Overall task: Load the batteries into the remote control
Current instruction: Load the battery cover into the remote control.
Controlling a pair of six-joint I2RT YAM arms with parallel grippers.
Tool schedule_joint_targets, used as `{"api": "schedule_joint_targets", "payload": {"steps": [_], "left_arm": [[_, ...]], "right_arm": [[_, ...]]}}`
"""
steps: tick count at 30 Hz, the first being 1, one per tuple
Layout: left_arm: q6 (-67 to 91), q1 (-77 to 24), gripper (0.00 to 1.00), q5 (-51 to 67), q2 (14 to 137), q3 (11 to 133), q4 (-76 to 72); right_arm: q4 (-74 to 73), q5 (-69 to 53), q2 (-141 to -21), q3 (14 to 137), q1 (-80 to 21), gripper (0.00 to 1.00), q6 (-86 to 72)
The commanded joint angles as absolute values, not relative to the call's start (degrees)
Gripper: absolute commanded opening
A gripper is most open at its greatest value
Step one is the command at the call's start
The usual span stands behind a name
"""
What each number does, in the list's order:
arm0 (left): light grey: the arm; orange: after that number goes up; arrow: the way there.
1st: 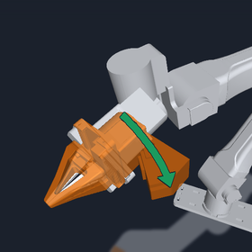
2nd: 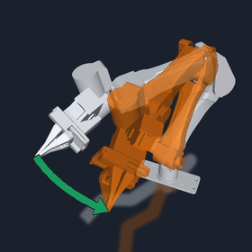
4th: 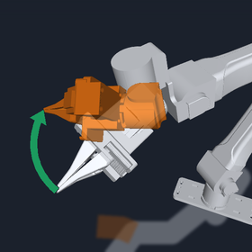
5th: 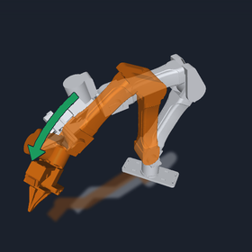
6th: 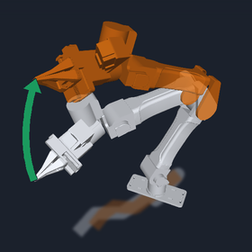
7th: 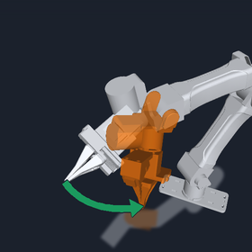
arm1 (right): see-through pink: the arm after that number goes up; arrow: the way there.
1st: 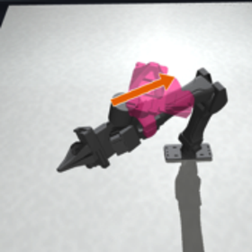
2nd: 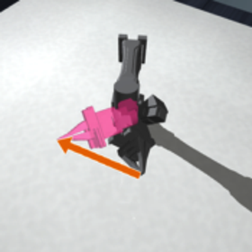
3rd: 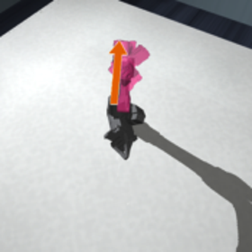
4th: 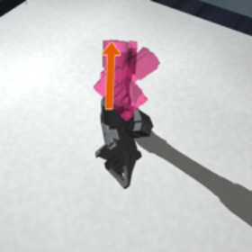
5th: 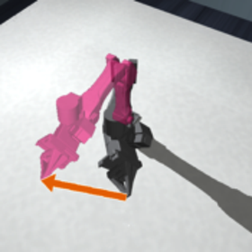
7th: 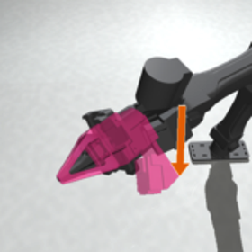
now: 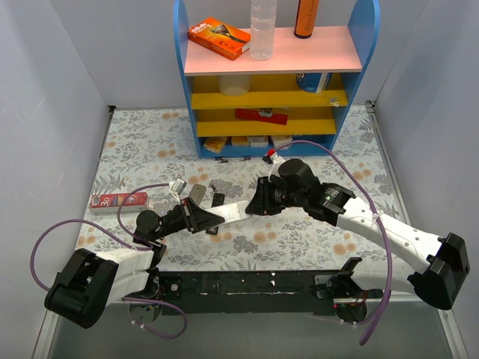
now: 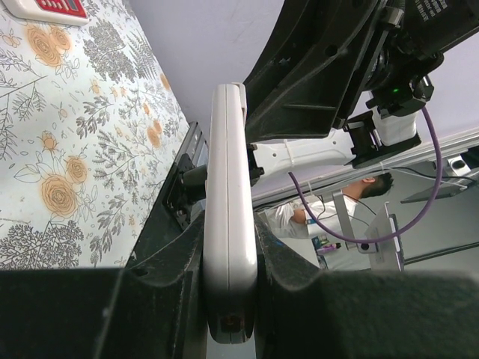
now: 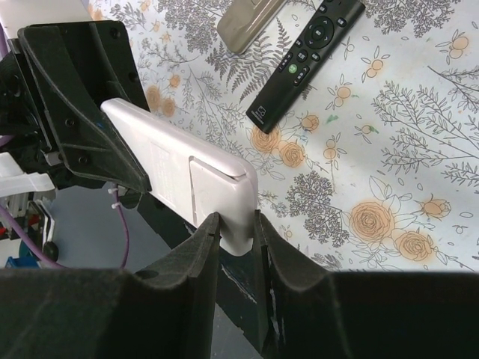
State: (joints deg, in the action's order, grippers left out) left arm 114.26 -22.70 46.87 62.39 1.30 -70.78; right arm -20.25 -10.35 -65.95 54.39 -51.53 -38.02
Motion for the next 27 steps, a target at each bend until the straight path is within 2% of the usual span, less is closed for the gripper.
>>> {"api": "schedule_joint_targets", "payload": {"steps": [1,23,27], "left_arm": [[119.88,-22.85,0.0,41.4,61.61,-0.7,-101.43],[119.71,-23.82,0.0,42.98,62.05,1.41,-104.85],[120.06,-23.82,0.0,43.07,61.88,1.41,-105.73]], "right_arm": [[-24.87,-9.84,-67.67,55.81,-53.88,0.29,-37.35],[-22.59,-13.44,-74.62,58.54,-56.69,0.33,-37.97],[-22.33,-12.22,-73.57,57.4,-56.69,0.39,-38.06]]}}
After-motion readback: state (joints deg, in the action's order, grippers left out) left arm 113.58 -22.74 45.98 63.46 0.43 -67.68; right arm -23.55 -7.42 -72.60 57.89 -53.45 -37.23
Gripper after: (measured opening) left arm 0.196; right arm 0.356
